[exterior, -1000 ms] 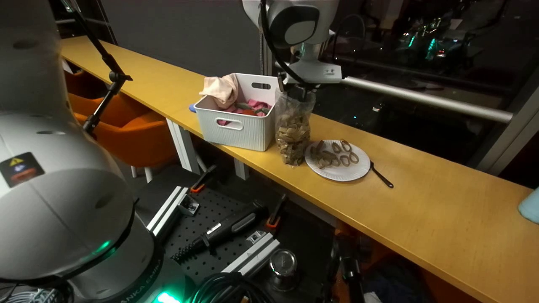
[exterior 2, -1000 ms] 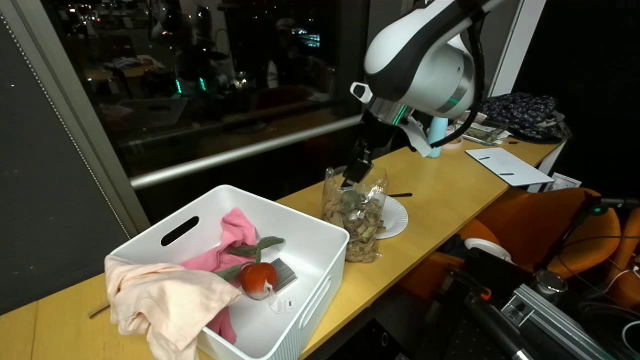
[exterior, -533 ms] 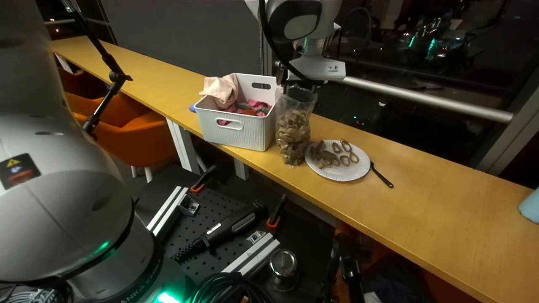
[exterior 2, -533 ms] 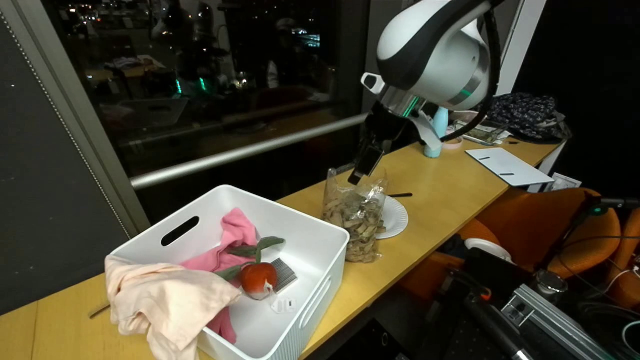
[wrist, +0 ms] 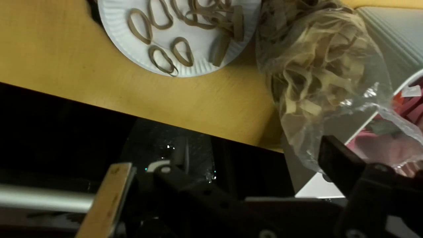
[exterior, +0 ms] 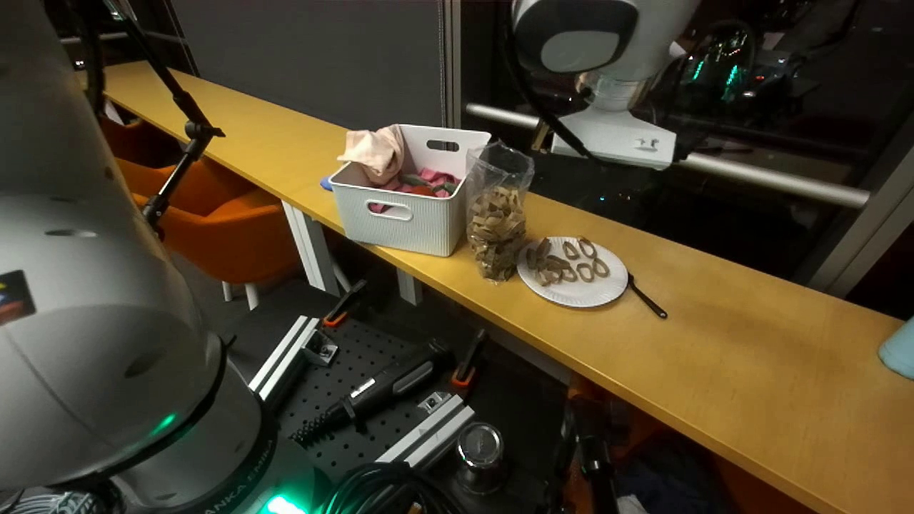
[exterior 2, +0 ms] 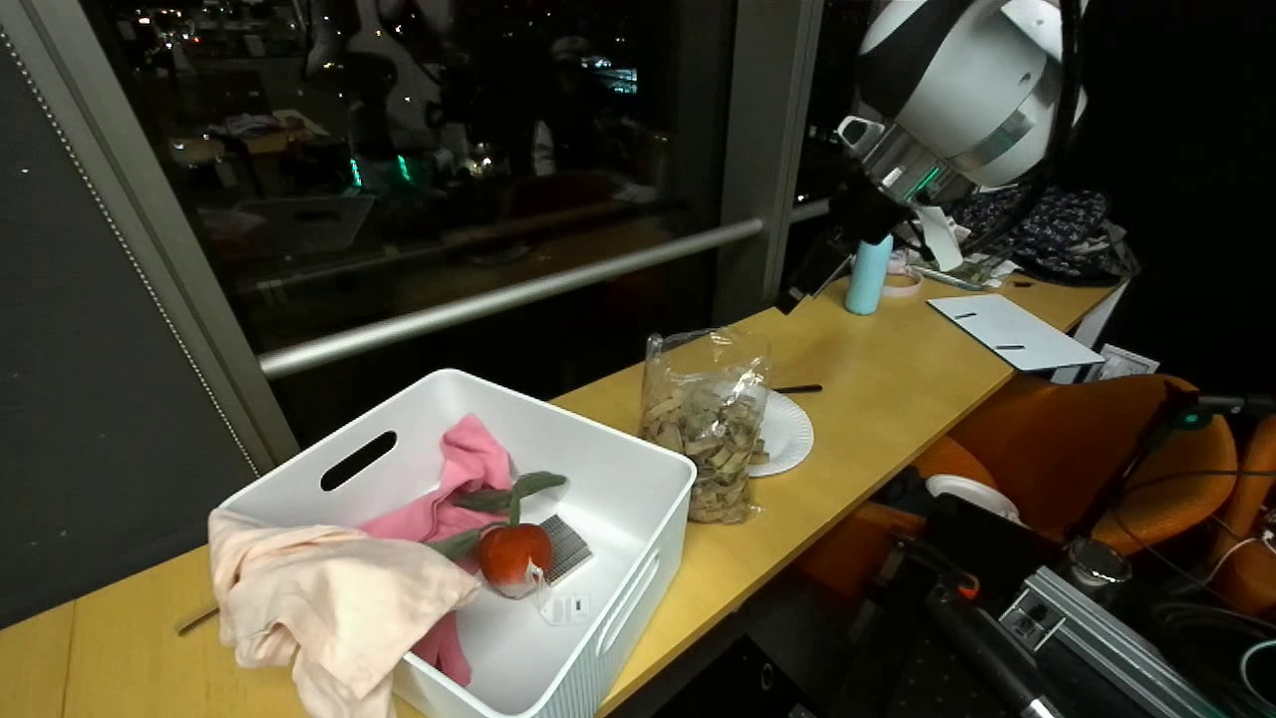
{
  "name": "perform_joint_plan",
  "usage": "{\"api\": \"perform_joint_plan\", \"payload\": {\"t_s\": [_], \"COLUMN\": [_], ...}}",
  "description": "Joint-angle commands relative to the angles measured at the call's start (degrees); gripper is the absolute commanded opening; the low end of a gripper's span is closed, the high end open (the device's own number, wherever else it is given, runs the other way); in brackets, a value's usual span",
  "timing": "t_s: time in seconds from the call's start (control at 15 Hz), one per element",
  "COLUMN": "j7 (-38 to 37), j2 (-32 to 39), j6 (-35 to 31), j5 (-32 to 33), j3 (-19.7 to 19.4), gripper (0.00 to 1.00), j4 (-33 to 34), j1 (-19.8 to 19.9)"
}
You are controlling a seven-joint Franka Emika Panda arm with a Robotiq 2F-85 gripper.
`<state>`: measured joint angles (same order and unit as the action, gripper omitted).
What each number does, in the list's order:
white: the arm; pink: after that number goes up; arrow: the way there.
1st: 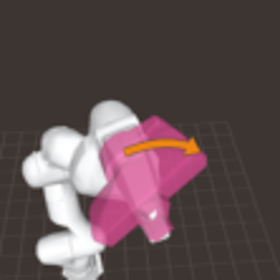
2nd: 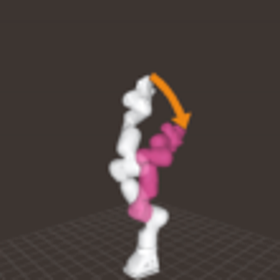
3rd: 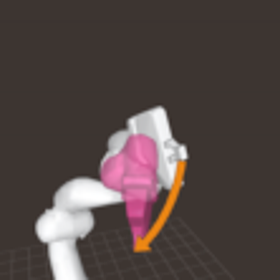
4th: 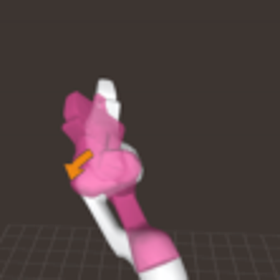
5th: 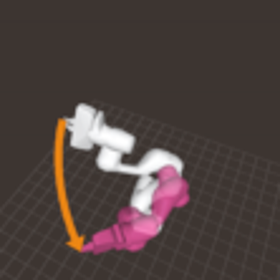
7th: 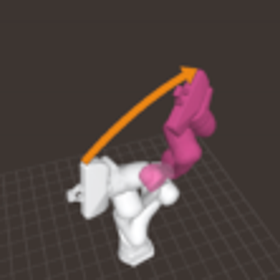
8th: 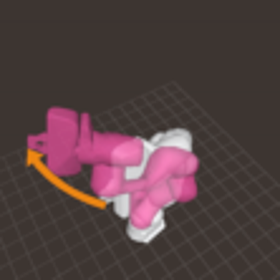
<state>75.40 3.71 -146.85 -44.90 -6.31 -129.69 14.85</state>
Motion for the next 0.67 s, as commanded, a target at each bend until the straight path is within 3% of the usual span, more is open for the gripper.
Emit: {"api": "perform_joint_plan", "payload": {"t_s": [0.0,0.33,0.6], "j7": [2.1,-0.2,-5.6], "j2": [9.0,21.4,27.9], "j6": [4.0,5.0,4.3], "j5": [1.1,6.4,14.0], "j3": [-2.4,0.5,2.7], "gripper": [1.00,1.00,1.00], "j4": [7.9,17.9,21.8], "j1": [0.7,1.0,0.2]}}
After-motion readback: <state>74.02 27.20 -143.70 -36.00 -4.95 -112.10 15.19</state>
